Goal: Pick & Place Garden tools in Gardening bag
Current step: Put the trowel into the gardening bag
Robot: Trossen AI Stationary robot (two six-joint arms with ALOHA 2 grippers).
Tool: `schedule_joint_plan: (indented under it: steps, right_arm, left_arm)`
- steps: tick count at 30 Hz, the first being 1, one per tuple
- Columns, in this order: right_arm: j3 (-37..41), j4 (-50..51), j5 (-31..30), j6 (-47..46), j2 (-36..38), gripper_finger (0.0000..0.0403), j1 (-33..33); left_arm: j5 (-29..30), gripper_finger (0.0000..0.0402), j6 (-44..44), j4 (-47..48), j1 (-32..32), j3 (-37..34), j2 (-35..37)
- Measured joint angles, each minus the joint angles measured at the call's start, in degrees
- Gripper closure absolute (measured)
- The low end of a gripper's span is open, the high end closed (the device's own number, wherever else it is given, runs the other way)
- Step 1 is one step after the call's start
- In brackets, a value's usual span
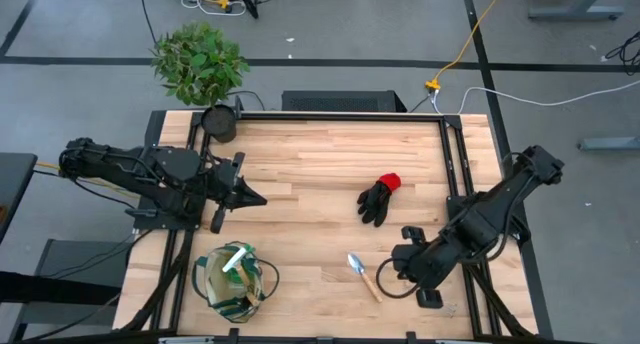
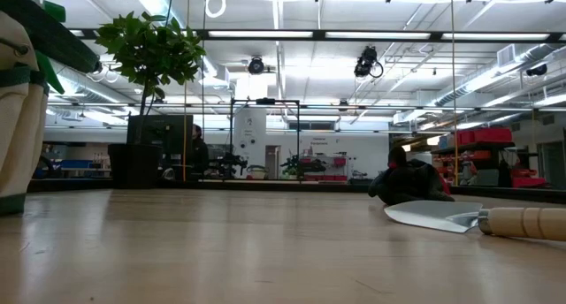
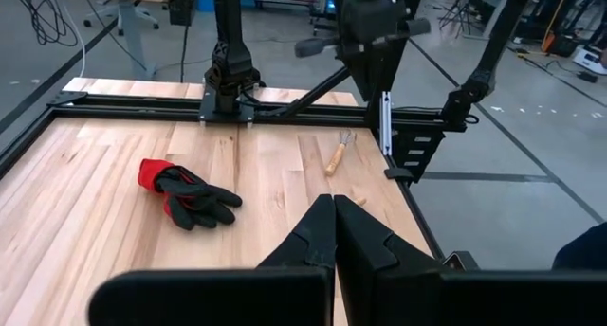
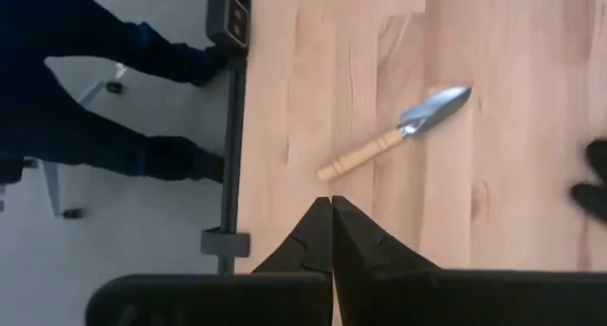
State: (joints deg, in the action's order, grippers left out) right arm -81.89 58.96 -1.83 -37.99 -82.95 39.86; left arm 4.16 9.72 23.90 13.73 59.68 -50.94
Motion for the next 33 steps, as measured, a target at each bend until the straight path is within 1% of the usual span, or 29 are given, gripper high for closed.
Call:
schedule_joint_plan:
  steps: [5, 8, 18, 20, 26, 33]
  right_arm:
    - [0.0, 0.0, 0.2, -4.6, -2.4, 0.0403, 0.4]
    - [0.0, 0.1, 1.2, -6.7, -3.5, 0.0400, 0.4]
    - [0.0, 0.1, 1.3, -8.6, -6.3, 0.0359, 0.4]
    - [0.0, 0.2, 1.3, -10.2, -6.6, 0.0350, 0.4]
    - [0.0, 1.3, 1.3, -17.5, -8.5, 0.0315, 0.0]
    - [0.0, 0.8, 1.3, -22.5, -11.9, 0.0251, -0.1]
  left_arm:
    - [0.0, 0.0399, -0.2, 0.0, 0.0, 0.0, 0.0]
    - [-0.8, 0.0399, -0.6, 0.0, 0.0, 0.0, 0.0]
    - [-1.1, 0.0399, -0.1, 0.0, 0.0, 0.0, 0.0]
    - [-1.1, 0.0398, 0.0, 0.1, 0.0, 0.0, 0.0]
    - [-1.0, 0.0399, 0.0, 0.1, 0.0, 0.0, 0.0]
    - [-1.0, 0.0399, 0.0, 0.4, 0.0, 0.0, 0.0]
